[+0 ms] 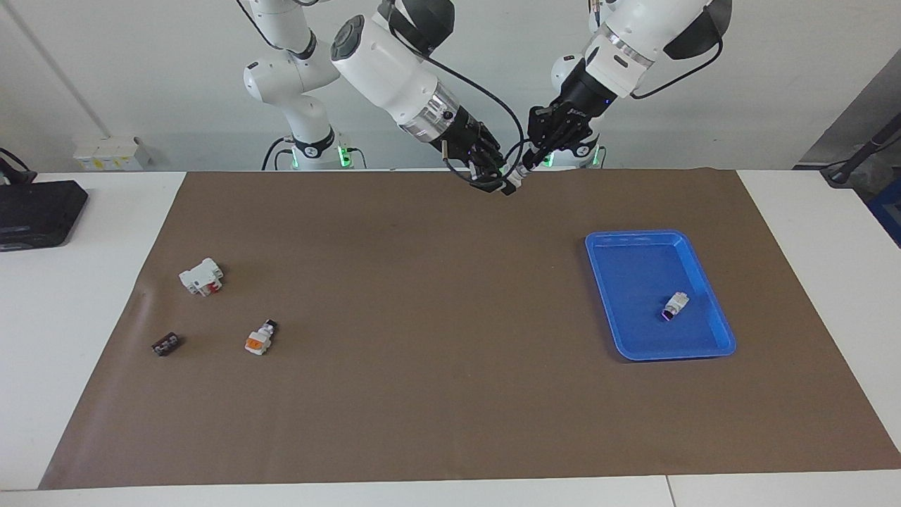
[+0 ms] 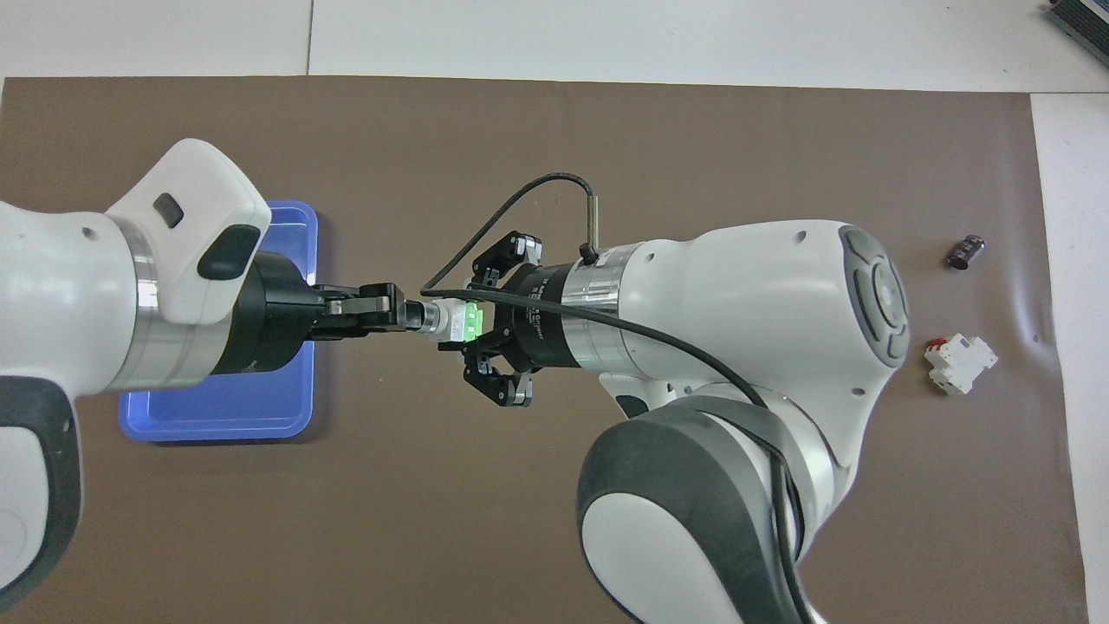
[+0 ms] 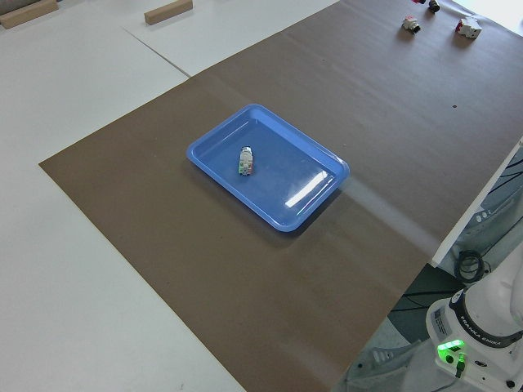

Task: Turn and place switch with both arms

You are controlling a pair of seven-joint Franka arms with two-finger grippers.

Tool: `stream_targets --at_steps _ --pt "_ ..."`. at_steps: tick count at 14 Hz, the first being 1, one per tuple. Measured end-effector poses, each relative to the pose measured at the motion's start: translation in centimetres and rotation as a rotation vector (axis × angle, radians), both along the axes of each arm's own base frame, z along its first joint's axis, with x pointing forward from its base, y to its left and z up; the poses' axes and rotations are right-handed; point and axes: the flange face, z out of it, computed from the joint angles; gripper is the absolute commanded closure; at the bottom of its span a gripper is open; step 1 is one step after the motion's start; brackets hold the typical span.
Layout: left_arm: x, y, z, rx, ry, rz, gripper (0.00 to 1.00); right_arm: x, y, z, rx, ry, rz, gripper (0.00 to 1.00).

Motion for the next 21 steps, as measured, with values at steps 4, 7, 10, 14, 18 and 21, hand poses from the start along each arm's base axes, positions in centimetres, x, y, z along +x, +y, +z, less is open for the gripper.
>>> stream_targets --at_steps 4,7,10,14,18,21 --pt "-0.13 0.09 -0.20 0.013 -0.083 -0.151 1.00 -0.05 0.08 -0.17 -0.002 0.003 0.002 1.00" --pt "-0.33 0.19 -0.32 0.026 -0.149 -0.273 1.00 -0.18 0.22 -0.30 -0.004 0.007 0.007 1.00" --pt "-0.42 0.28 -0.53 0.035 -0.193 -0.367 1.00 -0.30 0.33 -0.49 -0.006 0.011 0.011 1.00" --pt "-0.66 0.35 -0.66 0.040 -0.201 -0.386 1.00 -0.42 0.44 -0.61 -0.009 0.015 0.016 1.00" --pt "-0.75 0.37 -0.68 0.041 -0.201 -0.386 1.00 -0.46 0.48 -0.63 -0.009 0.016 0.018 1.00" --pt "-0.75 0.37 -0.68 0.041 -0.201 -0.386 1.00 -0.46 0.48 -0.63 -0.009 0.016 0.018 0.36"
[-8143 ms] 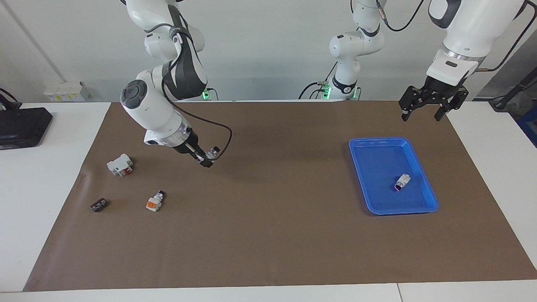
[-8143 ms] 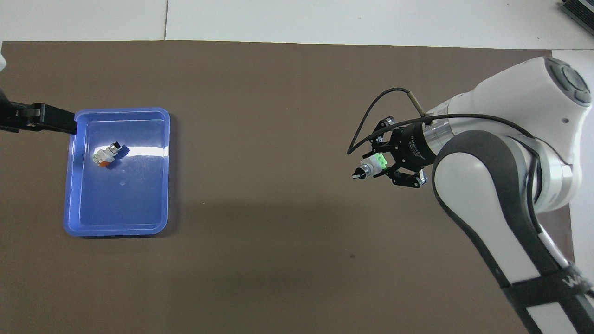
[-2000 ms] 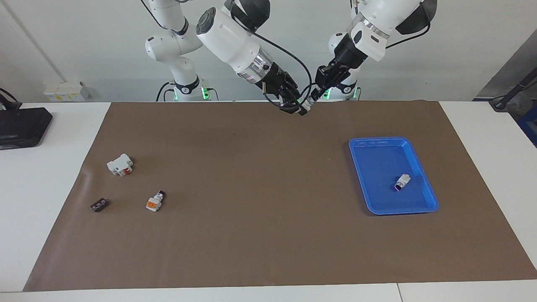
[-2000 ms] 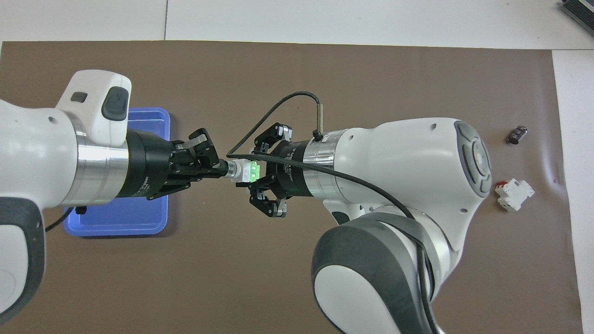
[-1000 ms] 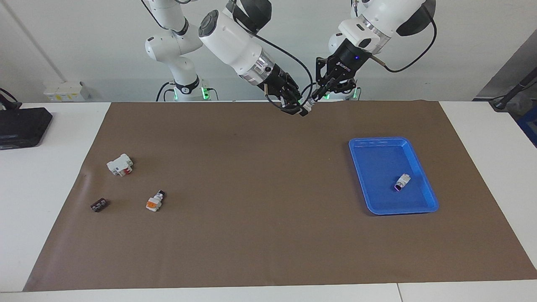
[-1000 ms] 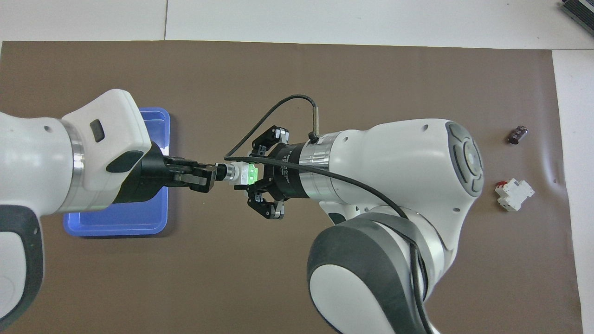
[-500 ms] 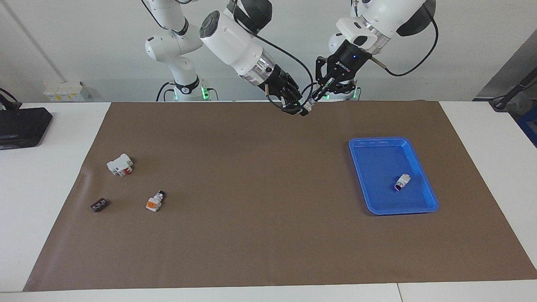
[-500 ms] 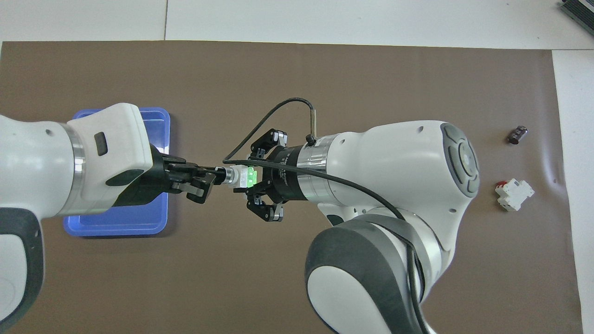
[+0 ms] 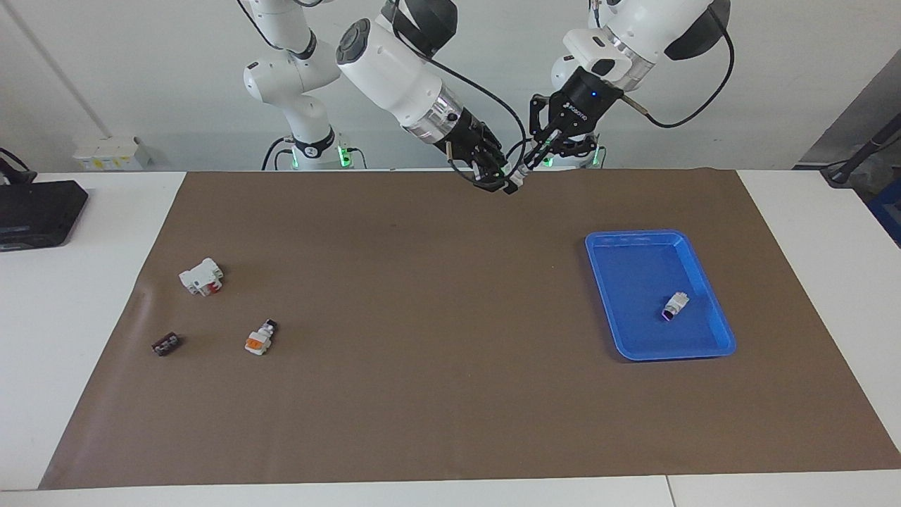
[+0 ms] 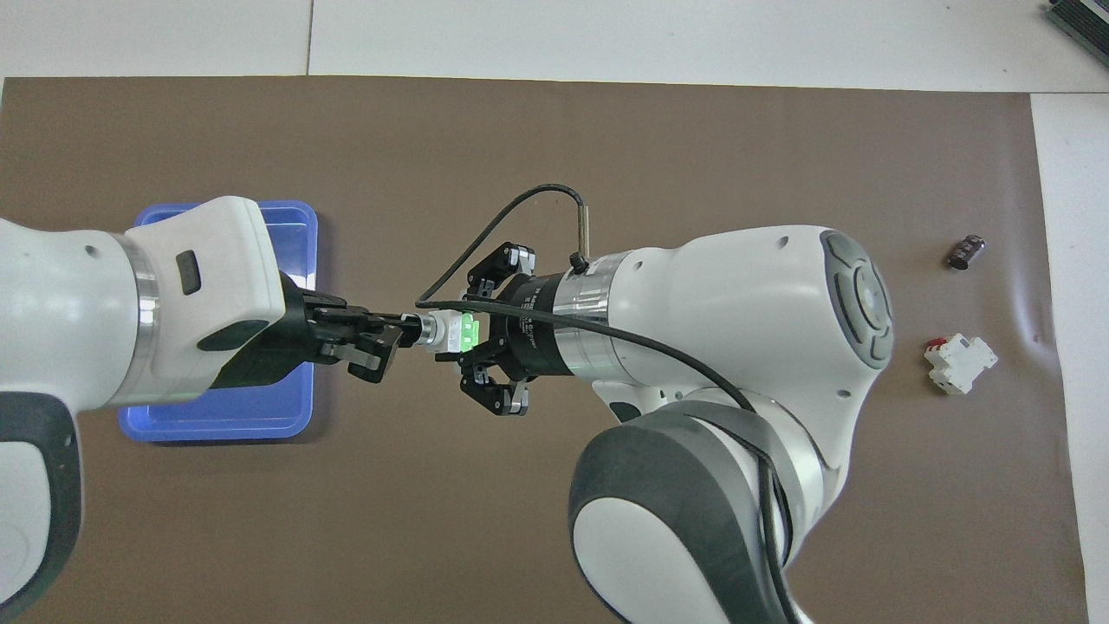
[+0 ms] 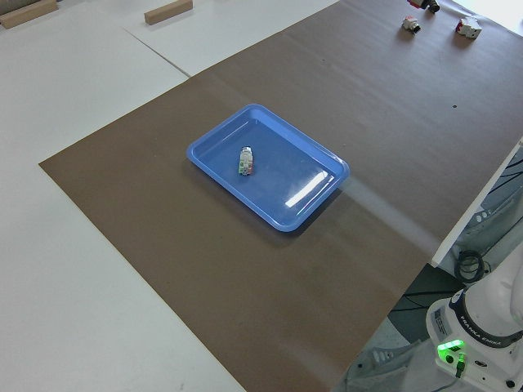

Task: Turn and place switch with both arms

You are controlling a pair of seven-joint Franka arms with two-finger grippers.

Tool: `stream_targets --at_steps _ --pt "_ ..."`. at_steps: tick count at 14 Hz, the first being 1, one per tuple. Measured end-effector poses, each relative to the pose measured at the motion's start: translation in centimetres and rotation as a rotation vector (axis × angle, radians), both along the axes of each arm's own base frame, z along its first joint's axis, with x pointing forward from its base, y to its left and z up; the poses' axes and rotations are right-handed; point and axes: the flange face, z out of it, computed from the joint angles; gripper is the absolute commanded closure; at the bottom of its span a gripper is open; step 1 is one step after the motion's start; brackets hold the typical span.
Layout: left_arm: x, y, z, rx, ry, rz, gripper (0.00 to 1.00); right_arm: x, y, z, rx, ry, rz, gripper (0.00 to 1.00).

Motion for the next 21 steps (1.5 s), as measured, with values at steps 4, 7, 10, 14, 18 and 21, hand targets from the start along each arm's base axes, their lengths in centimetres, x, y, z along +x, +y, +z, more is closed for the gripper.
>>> stream_targets --at_steps 4,7,10,14,18,21 --pt "-0.2 0.2 -1.2 0.019 0.030 -0.012 1.00 0.2 -0.4 0.7 -0.007 -0.020 -0.003 0.00" --pt "-0.3 0.7 -2.1 0.032 0.054 -0.014 1.00 0.4 -0.8 1.2 -0.008 -0.034 -0.008 0.00" --pt "-0.5 2.3 -3.1 0.049 0.070 0.018 1.00 0.2 -0.9 1.3 -0.038 -0.058 0.024 0.00" --pt "0.3 8.4 -5.1 0.086 0.096 0.126 1.00 -1.3 -1.4 1.8 -0.192 -0.148 0.211 0.00" --pt "0.7 15.8 -8.0 0.214 0.111 0.207 1.00 -1.4 -4.2 1.8 -0.447 -0.366 0.525 0.00" --pt "0.6 20.7 -10.3 0.257 0.104 0.288 1.00 2.5 -11.4 0.7 -0.552 -0.528 0.782 0.00"
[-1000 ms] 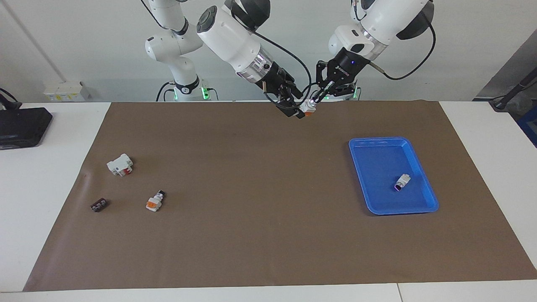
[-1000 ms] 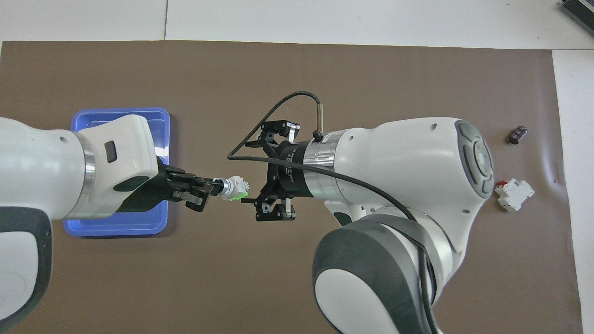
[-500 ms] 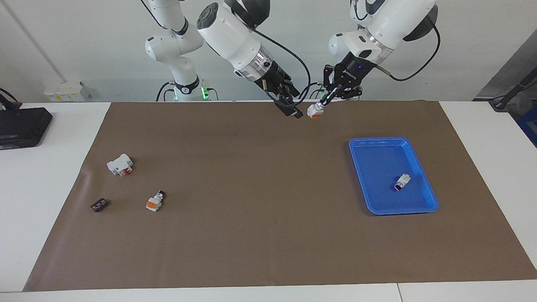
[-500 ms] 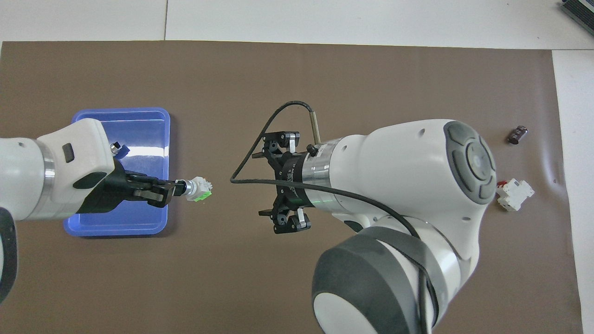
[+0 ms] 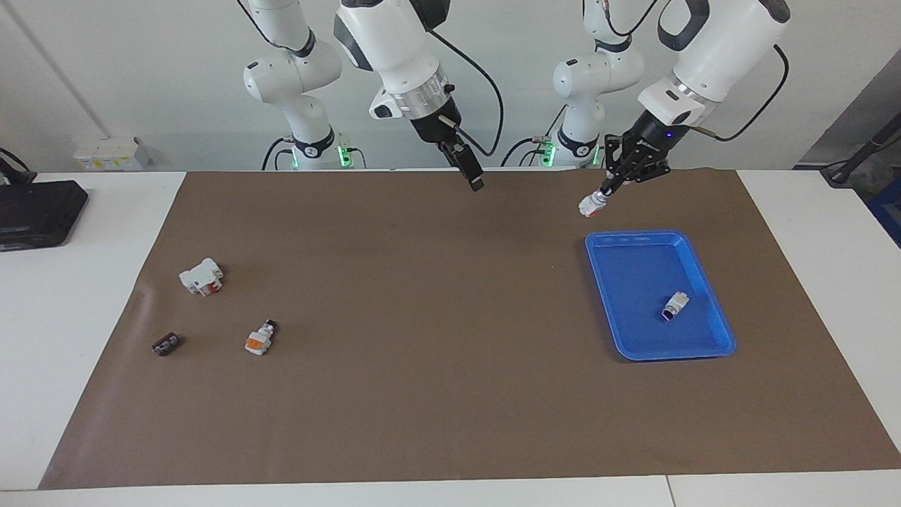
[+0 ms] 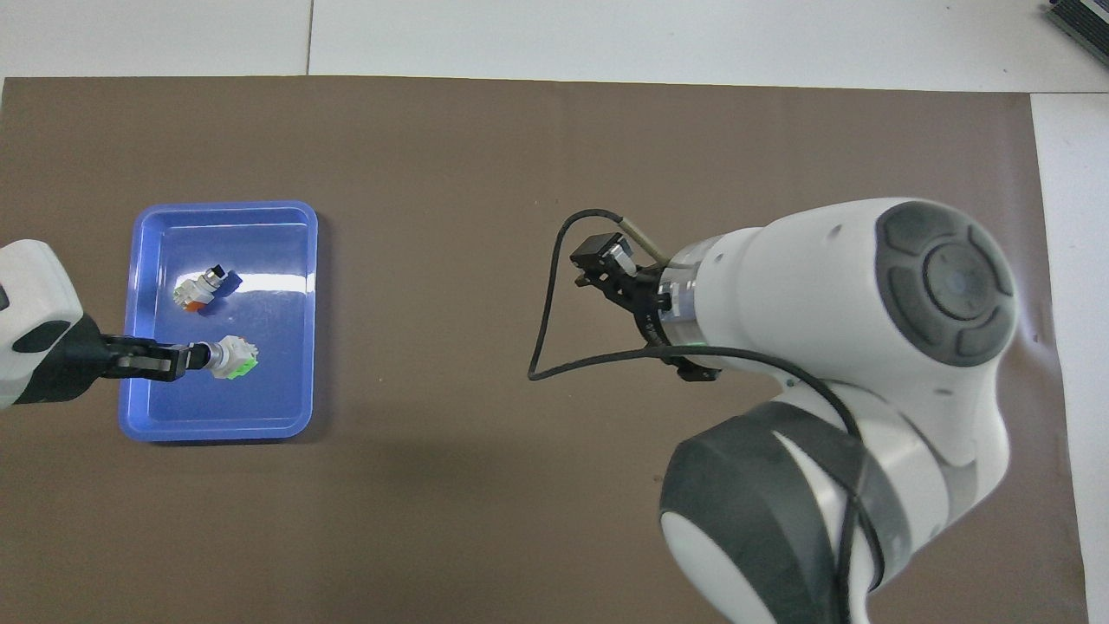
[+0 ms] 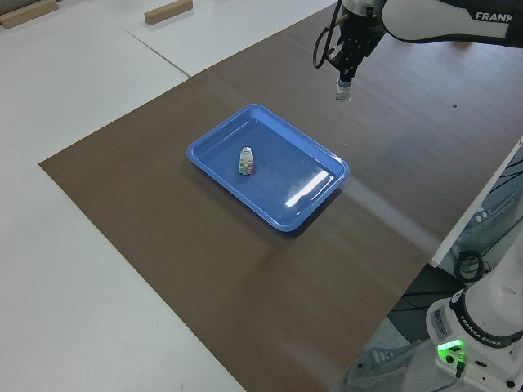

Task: Turn and place switch with both arms

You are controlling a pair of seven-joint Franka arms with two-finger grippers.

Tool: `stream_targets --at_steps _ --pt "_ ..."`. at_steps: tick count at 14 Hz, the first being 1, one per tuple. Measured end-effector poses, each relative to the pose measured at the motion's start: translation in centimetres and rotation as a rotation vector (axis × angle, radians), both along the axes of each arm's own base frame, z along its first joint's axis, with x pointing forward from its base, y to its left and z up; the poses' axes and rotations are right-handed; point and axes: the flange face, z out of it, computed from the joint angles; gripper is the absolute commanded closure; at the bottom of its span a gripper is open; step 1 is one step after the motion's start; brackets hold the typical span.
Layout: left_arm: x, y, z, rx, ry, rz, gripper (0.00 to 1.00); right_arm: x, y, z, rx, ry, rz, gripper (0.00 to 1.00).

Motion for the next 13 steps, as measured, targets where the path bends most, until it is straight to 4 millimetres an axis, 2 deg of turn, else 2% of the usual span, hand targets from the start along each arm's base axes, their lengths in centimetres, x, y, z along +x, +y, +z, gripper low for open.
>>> stream_targets --at_steps 2,4,6,9,10,11,12,13 --pt "0.1 1.7 -2.7 0.049 -0.020 0.027 1.00 2.2 -5.4 -0.3 -0.109 -0.076 0.166 0.00" --pt "0.0 2.5 -6.4 0.079 -0.047 0.047 1.00 3.4 -9.5 -0.3 -0.216 -0.107 0.298 0.00" --pt "0.2 3.0 -9.8 0.094 -0.045 0.045 1.00 3.8 -13.6 0.2 -0.266 -0.095 0.405 0.00" --pt "1.4 3.6 -13.5 0.109 -0.028 0.033 1.00 2.8 -19.2 2.0 -0.282 -0.027 0.464 0.00" --pt "1.7 3.7 -14.3 0.106 -0.023 0.033 0.74 2.3 -20.4 2.7 -0.282 -0.009 0.463 0.00" --pt "1.9 3.8 -14.6 0.104 -0.023 0.036 0.42 1.8 -21.0 3.0 -0.281 0.009 0.470 0.00" --pt "2.2 3.8 -14.4 0.102 -0.027 0.039 0.24 1.2 -21.3 3.3 -0.278 0.029 0.480 0.00" --pt "2.6 3.7 -13.9 0.100 -0.038 0.041 0.16 0.8 -21.8 3.5 -0.275 0.046 0.477 0.00"
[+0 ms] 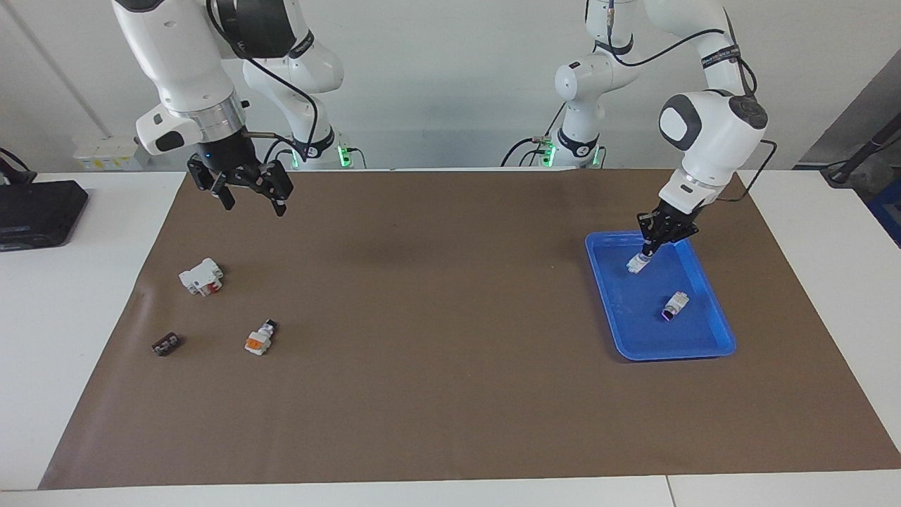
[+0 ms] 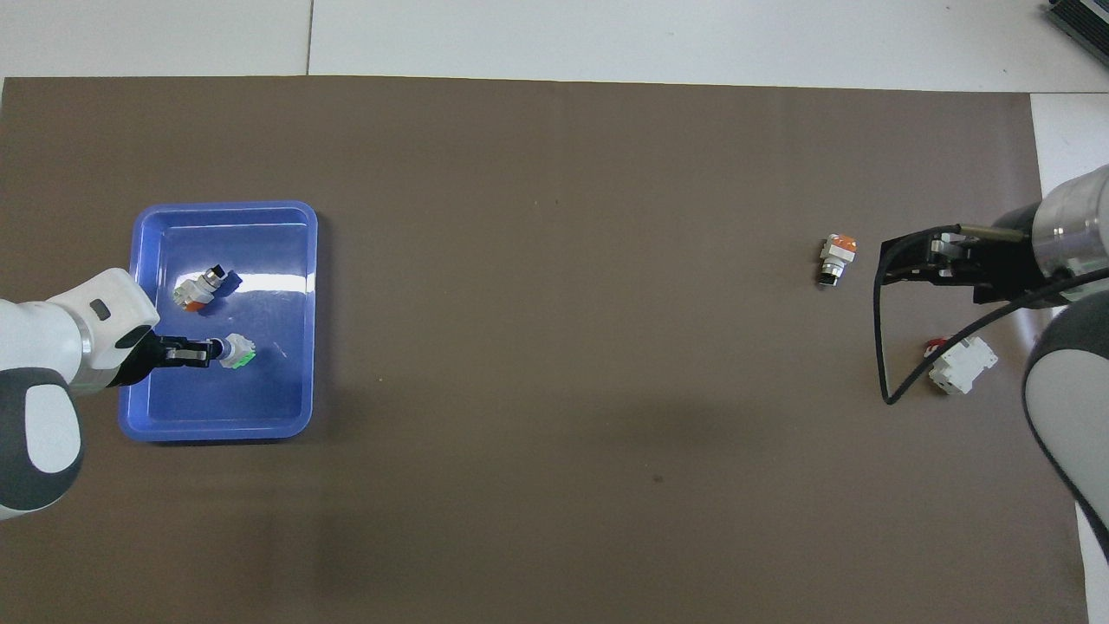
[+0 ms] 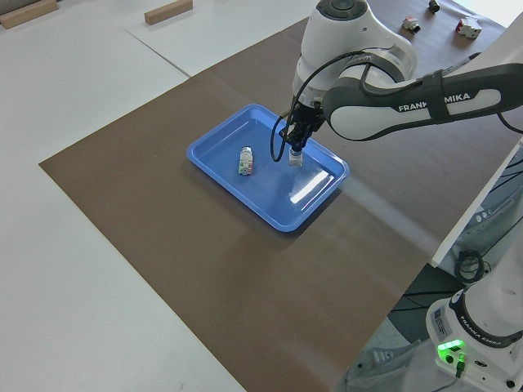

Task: Turn and place switch with both arms

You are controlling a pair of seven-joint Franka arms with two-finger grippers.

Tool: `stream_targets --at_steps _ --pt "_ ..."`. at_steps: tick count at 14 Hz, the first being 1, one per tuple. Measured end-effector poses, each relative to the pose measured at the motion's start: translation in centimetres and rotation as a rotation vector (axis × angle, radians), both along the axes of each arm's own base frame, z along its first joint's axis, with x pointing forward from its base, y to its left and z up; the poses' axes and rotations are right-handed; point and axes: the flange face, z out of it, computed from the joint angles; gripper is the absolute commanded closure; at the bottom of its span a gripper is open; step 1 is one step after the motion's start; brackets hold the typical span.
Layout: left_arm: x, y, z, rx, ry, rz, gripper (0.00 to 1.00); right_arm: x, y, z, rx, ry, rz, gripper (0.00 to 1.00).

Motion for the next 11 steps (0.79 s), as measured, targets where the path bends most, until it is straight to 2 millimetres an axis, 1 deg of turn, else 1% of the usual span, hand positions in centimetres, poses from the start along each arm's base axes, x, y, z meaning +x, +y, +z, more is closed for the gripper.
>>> stream_targets --at_steps 1,2,3,4,5,7,9,11 --pt "0.5 -0.1 0.8 -0.001 -0.014 0.001 0.13 -0.3 -0.8 0.2 0.000 0.013 -0.011 0.00" --pt "1.2 -0.3 1.8 -0.006 -0.023 0.006 0.13 -0.5 -1.9 0.6 0.001 0.024 -0.015 0.00" --pt "2.0 -0.6 3.0 -0.016 -0.022 0.016 0.13 -0.6 -3.2 0.9 0.003 0.026 -0.001 0.00" --pt "3.0 -0.8 4.5 -0.026 -0.012 0.024 0.13 -0.6 -3.9 1.0 0.004 0.023 0.021 0.00" --pt "4.0 -1.0 6.1 -0.021 0.003 0.024 0.13 -0.6 -4.0 1.1 0.004 0.021 0.040 0.00" --pt "6.0 -2.2 9.7 0.030 0.043 0.016 0.13 -0.8 -3.3 1.4 0.003 0.030 0.062 0.00" --pt "7.7 -4.0 13.3 0.055 0.074 0.010 0.14 -1.0 -3.0 2.2 0.002 0.041 0.074 0.00" --pt "8.6 -5.9 15.8 0.047 0.114 0.008 0.14 -0.9 -3.2 2.5 0.002 0.035 0.096 0.00"
